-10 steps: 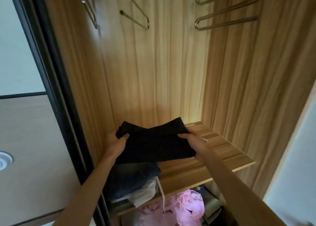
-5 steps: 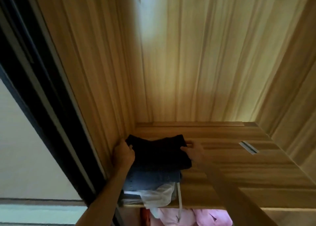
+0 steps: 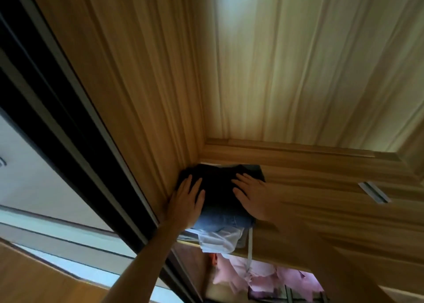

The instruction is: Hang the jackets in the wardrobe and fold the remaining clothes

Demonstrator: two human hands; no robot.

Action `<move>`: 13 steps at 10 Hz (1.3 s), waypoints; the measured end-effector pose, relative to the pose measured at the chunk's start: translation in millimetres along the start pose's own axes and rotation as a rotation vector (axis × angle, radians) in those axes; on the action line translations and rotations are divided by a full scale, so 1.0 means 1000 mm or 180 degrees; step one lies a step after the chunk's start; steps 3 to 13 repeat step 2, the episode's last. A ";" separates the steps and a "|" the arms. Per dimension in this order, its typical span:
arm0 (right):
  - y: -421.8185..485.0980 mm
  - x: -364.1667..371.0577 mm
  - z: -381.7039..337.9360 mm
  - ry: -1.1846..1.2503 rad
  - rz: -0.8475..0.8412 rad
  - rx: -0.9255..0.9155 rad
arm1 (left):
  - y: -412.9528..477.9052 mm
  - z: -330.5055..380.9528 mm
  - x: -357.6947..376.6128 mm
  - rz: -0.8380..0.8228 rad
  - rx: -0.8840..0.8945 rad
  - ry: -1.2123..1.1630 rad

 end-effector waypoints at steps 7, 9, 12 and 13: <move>-0.014 -0.016 -0.009 -0.0050 0.0180 0.0214 | -0.005 0.000 -0.012 -0.0083 -0.0082 0.0316; -0.014 -0.016 -0.009 -0.0050 0.0180 0.0214 | -0.005 0.000 -0.012 -0.0083 -0.0082 0.0316; -0.014 -0.016 -0.009 -0.0050 0.0180 0.0214 | -0.005 0.000 -0.012 -0.0083 -0.0082 0.0316; -0.014 -0.016 -0.009 -0.0050 0.0180 0.0214 | -0.005 0.000 -0.012 -0.0083 -0.0082 0.0316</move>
Point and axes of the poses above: each hand's wrist, its own y-axis towards the middle knuckle, its own x-axis out of the palm, z = x × y, the point moved 6 cm from there along y, towards the middle knuckle, and after that the axes turned 10 degrees about z, right-handed, at the moved point
